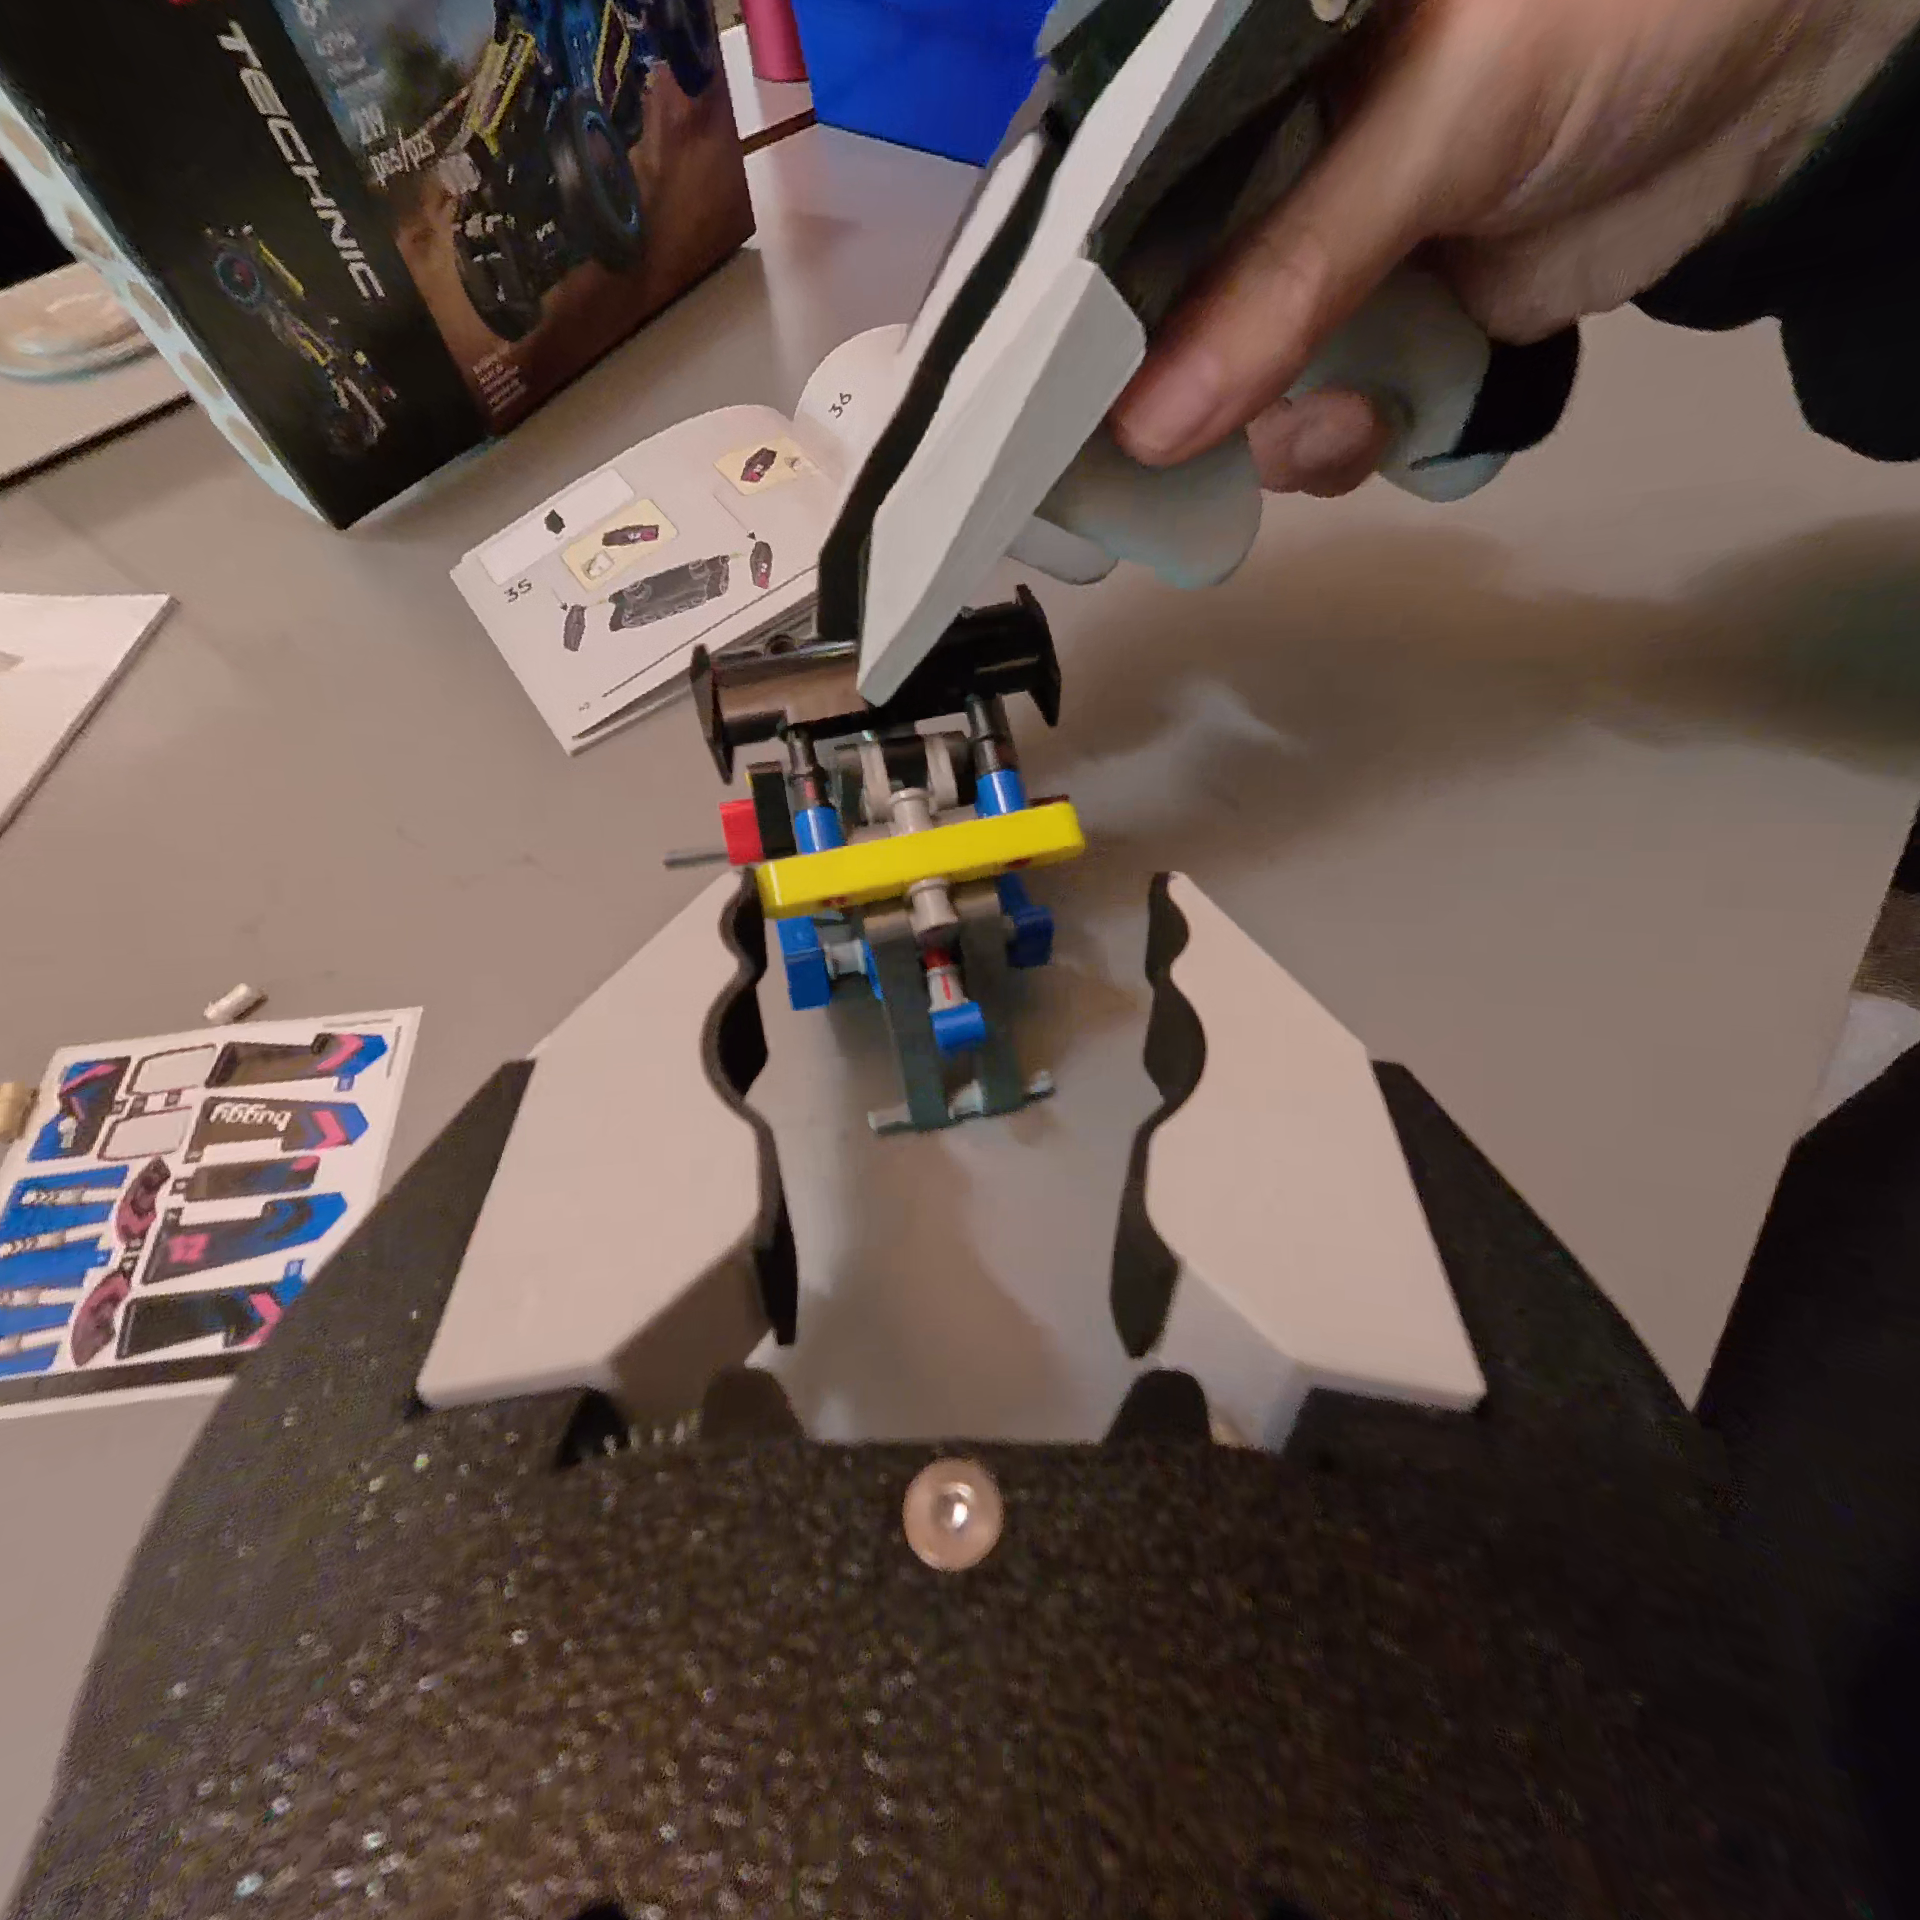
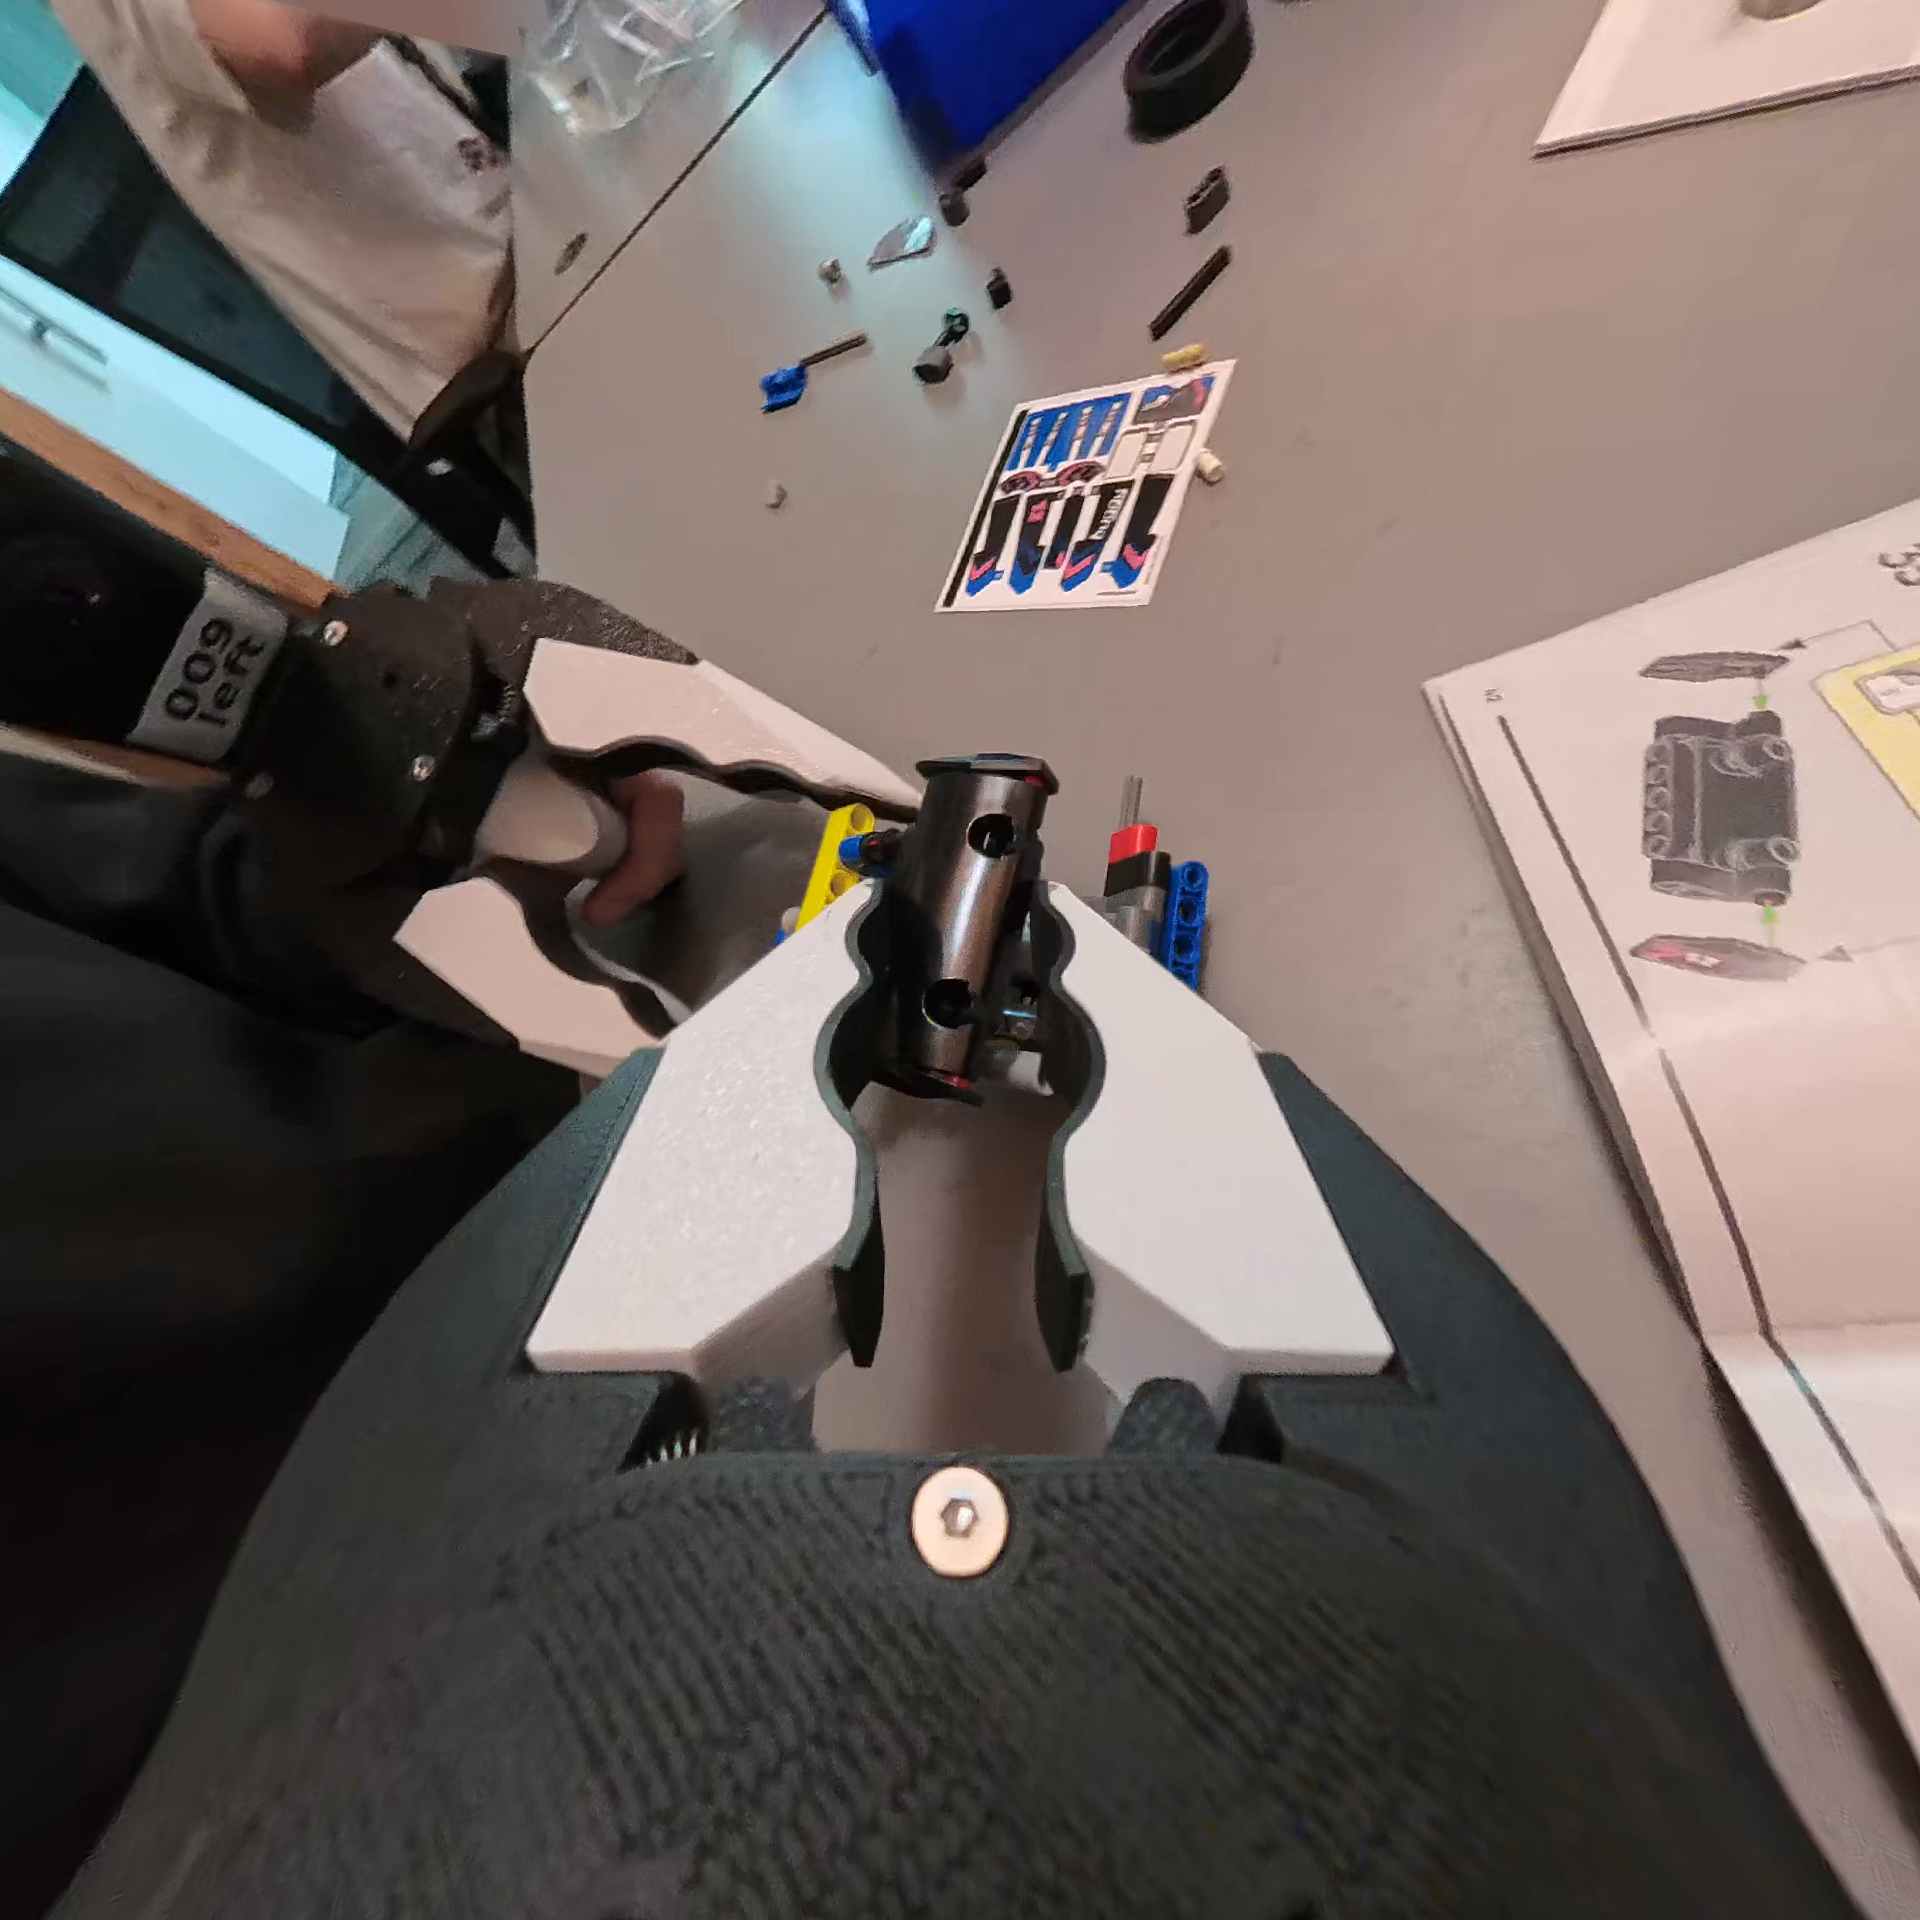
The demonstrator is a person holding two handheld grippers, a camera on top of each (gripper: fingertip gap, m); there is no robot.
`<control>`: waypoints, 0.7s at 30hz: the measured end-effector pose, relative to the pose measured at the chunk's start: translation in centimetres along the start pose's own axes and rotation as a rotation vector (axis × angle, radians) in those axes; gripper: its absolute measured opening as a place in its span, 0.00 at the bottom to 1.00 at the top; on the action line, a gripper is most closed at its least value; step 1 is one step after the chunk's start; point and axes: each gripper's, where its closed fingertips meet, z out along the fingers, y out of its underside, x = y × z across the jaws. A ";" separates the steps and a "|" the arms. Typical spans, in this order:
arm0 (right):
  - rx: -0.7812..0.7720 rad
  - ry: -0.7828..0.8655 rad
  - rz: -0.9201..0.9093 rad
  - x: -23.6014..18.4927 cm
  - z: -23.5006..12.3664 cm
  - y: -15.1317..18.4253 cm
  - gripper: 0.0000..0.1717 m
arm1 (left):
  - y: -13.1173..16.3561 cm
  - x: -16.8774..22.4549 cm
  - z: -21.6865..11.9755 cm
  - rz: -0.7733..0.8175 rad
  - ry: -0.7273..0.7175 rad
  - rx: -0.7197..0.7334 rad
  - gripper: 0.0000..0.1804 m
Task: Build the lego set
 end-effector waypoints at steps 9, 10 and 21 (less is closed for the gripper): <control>0.035 0.097 0.036 -0.4 -0.8 0.9 0.14 | -0.2 -0.2 1.1 0.040 0.010 0.003 0.35; 0.019 0.079 0.035 -0.4 -1.0 1.0 0.14 | -0.2 -0.3 1.1 0.090 0.016 0.008 0.35; -0.057 -0.078 0.190 -0.4 -0.6 1.4 0.12 | -0.3 -1.0 1.4 0.391 0.203 0.070 0.35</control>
